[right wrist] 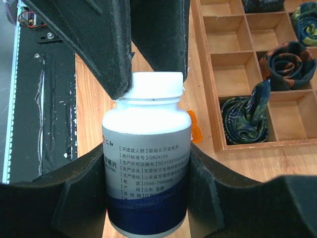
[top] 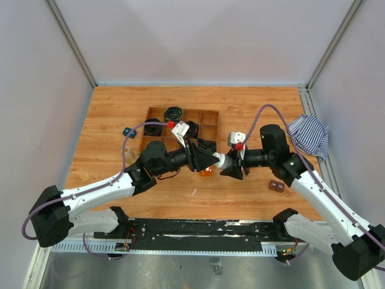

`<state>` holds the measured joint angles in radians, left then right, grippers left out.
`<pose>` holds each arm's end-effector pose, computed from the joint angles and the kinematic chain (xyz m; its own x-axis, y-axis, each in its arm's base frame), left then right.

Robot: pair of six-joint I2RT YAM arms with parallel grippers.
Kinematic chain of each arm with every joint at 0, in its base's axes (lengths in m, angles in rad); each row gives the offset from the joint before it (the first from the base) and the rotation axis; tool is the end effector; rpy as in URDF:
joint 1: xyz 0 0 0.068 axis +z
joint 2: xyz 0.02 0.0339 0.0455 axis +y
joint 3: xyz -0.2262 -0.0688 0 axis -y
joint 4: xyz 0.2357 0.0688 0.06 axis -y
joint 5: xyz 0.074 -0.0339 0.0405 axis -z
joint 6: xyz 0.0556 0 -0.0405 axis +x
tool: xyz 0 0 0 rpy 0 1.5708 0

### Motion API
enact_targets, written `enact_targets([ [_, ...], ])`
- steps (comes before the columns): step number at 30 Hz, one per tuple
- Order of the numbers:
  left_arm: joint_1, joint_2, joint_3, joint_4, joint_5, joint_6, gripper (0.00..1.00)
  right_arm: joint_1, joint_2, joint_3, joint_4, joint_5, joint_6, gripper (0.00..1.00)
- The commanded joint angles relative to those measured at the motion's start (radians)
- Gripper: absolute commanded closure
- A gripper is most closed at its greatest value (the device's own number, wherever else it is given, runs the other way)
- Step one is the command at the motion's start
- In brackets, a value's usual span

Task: Sort the pills into containers
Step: Screw the lid of the pill bottle onto the pill bottle.

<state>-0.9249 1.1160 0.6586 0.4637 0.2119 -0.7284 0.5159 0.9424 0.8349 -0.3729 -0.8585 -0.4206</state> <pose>0.1634 -0.2362 0.2673 -0.6011 -0.2837 -0.7471 0.6796 0.3104 -0.6647 0.1755 0.1479 0.2799 0.0031 -0.3050 -0.9523 -0.9914 0.1236 -0.0428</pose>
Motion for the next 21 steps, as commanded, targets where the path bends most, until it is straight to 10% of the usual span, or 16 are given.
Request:
enact_targets([
  [1,-0.026,0.054,-0.004,-0.02,0.138,0.07,0.91,-0.001,0.001,0.004,0.165,-0.09,0.086,0.99],
  [21,0.011,0.016,0.04,-0.175,0.28,0.391,0.89,-0.046,-0.029,-0.049,0.27,-0.261,0.138,0.99],
])
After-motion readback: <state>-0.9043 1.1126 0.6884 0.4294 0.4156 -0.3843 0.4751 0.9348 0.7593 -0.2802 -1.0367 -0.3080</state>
